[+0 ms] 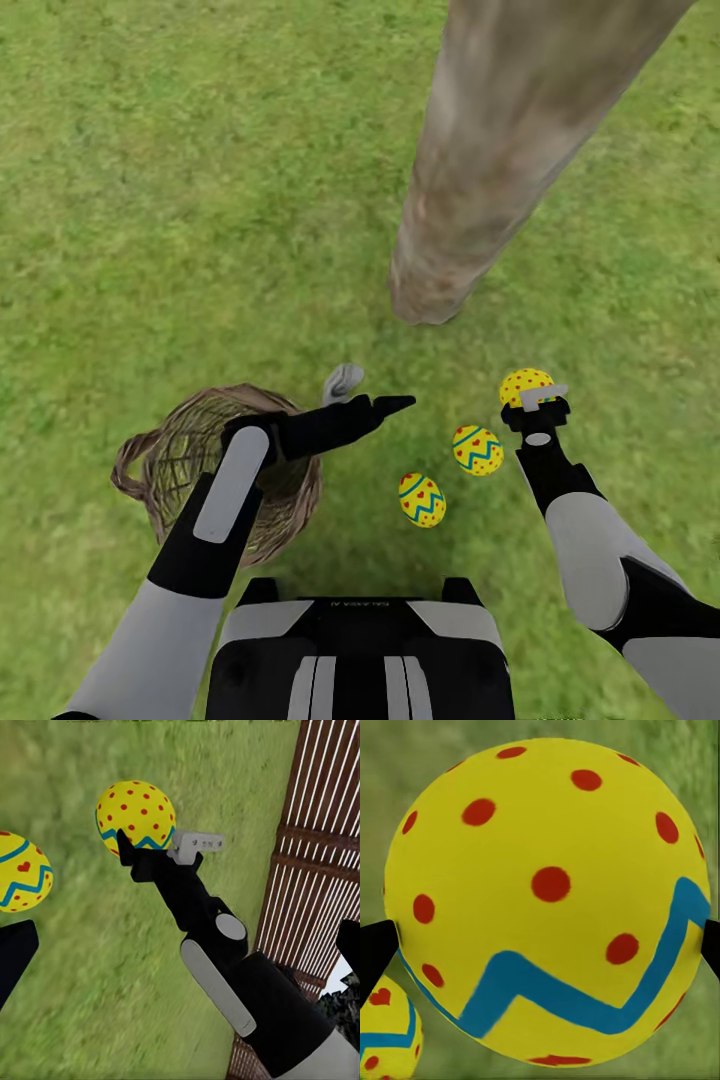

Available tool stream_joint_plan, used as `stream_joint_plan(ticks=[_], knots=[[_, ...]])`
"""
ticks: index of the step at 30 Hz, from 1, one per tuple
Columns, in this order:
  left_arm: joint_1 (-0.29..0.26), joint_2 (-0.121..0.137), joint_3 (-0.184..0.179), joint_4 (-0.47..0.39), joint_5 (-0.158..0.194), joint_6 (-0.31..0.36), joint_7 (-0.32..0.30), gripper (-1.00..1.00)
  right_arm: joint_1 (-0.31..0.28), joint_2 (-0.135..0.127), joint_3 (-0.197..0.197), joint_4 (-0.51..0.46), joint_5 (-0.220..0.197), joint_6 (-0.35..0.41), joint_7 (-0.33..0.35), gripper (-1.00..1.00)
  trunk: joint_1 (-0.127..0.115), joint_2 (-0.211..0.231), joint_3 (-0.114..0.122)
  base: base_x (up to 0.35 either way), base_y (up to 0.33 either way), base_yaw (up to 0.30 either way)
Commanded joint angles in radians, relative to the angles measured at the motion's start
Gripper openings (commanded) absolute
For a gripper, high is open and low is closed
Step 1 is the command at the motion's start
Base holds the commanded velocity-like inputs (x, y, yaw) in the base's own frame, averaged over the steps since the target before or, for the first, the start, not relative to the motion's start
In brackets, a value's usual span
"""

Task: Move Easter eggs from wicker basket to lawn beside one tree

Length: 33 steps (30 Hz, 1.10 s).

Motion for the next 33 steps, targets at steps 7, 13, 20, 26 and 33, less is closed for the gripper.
stream_joint_plan(ticks=[7, 13, 20, 26, 33], knots=[[0.001, 0.003, -0.002, -0.004, 0.008, -0.015, 0.004, 1.00, -0.001, 0.001, -0.006, 0.001, 0.010, -0.002, -0.003, -1.00, 0.000, 0.000, 0.008, 0.000, 0.000, -0.212], [0.001, 0.003, -0.006, -0.004, 0.008, -0.018, 0.002, 1.00, -0.001, 0.002, -0.006, 0.004, 0.010, -0.002, -0.003, -1.00, 0.000, 0.000, 0.015, 0.000, 0.000, -0.213], [0.001, 0.002, -0.010, -0.004, 0.008, -0.018, 0.002, 1.00, -0.001, 0.001, -0.006, 0.013, 0.013, -0.002, -0.006, -1.00, 0.000, 0.000, 0.023, 0.000, 0.000, -0.216], [0.001, 0.002, -0.010, -0.004, 0.008, -0.018, 0.001, 1.00, -0.001, 0.001, -0.006, 0.013, 0.012, -0.002, -0.008, -1.00, 0.000, 0.000, 0.030, 0.000, 0.000, -0.217], [0.002, 0.001, -0.010, -0.002, 0.008, -0.018, 0.001, 1.00, -0.001, 0.006, 0.078, 0.012, 0.012, -0.002, -0.011, -1.00, 0.004, -0.007, 0.028, 0.000, 0.000, -0.028]])
